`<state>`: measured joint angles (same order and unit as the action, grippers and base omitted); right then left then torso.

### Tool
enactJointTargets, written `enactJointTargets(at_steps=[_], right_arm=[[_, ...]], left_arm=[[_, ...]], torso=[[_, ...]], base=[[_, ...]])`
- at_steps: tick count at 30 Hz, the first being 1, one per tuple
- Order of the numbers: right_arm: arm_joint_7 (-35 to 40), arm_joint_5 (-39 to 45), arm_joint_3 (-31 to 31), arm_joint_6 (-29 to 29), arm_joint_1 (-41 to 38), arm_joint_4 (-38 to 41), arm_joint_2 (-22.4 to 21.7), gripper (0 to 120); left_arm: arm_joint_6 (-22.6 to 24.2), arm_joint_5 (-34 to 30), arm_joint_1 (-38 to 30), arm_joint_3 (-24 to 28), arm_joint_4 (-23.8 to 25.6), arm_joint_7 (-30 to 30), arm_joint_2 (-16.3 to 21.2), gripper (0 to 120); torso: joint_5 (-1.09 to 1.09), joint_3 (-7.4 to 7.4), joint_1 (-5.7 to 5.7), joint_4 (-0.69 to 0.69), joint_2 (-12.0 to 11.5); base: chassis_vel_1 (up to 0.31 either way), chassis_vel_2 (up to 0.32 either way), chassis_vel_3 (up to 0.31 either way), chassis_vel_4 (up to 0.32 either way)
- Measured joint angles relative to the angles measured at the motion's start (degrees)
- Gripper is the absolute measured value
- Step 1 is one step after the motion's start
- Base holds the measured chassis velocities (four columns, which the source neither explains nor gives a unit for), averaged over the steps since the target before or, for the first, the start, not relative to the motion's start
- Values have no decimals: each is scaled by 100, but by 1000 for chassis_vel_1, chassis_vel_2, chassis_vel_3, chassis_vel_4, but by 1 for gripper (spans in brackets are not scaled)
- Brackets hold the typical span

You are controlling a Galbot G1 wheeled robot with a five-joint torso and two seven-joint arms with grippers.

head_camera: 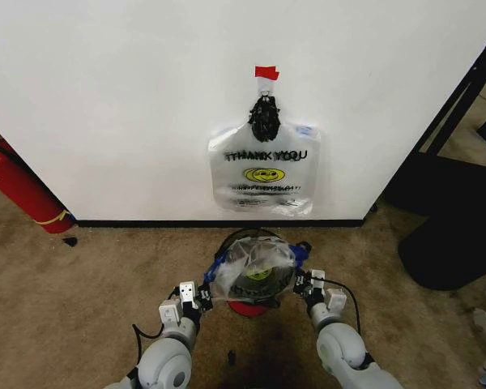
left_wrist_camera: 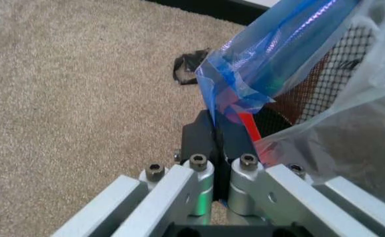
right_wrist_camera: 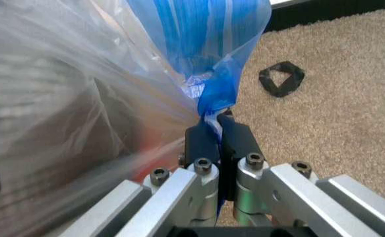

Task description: Pick up the garbage bag from the wall and place it over the trash bin.

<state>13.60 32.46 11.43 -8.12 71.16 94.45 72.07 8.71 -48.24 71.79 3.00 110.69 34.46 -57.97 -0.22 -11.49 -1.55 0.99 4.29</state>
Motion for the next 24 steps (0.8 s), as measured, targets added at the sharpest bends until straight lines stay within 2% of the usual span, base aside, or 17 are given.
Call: enactJointTargets(at_steps=[5,7,9,10,15,18,21,22,23,24], right_arm=[[-75,-16,49,86,93,56,-40,0],[-174,-68,118,198,218,151,-84,0],[-322,-213,199,469,410,280,-164,8],[-322,-213,199,469,410,280,-164,8],[-646,-637,484,1299,902,651,-334,30],[-693,-771,542,1450,984,721,-356,34],[-786,-929,649,1688,1133,854,-403,49],[-786,-929,649,1688,1133,854,-403,49],[-825,-944,736,1790,1237,951,-412,56],[-850,-946,791,1848,1295,1001,-413,57]], left_arm=[[-100,57,73,-37,-17,-99,-45,0],[-129,65,145,-93,85,-131,-36,6],[-160,109,243,-176,232,-162,-25,15],[-160,109,243,-176,232,-162,-25,15],[-257,449,585,-492,726,-299,42,36],[-262,537,735,-621,883,-338,94,43],[-292,749,1018,-786,1141,-366,217,56],[-292,749,1018,-786,1141,-366,217,56],[-332,858,1172,-853,1250,-368,300,62],[-372,906,1253,-887,1306,-371,335,65]], torso=[[0,0,0,0,0],[0,0,0,0,0],[1,0,0,0,0],[1,0,0,0,0],[0,1,0,1,0],[0,1,0,1,0],[1,1,0,-1,0],[1,1,0,-1,0],[0,1,0,-1,0],[0,1,0,0,0]], base=[[0,0,0,0],[0,0,0,0],[0,0,0,0],[0,0,0,0],[0,0,0,0],[0,0,0,0],[0,0,0,0],[0,0,0,0],[0,0,0,0],[0,0,0,0]])
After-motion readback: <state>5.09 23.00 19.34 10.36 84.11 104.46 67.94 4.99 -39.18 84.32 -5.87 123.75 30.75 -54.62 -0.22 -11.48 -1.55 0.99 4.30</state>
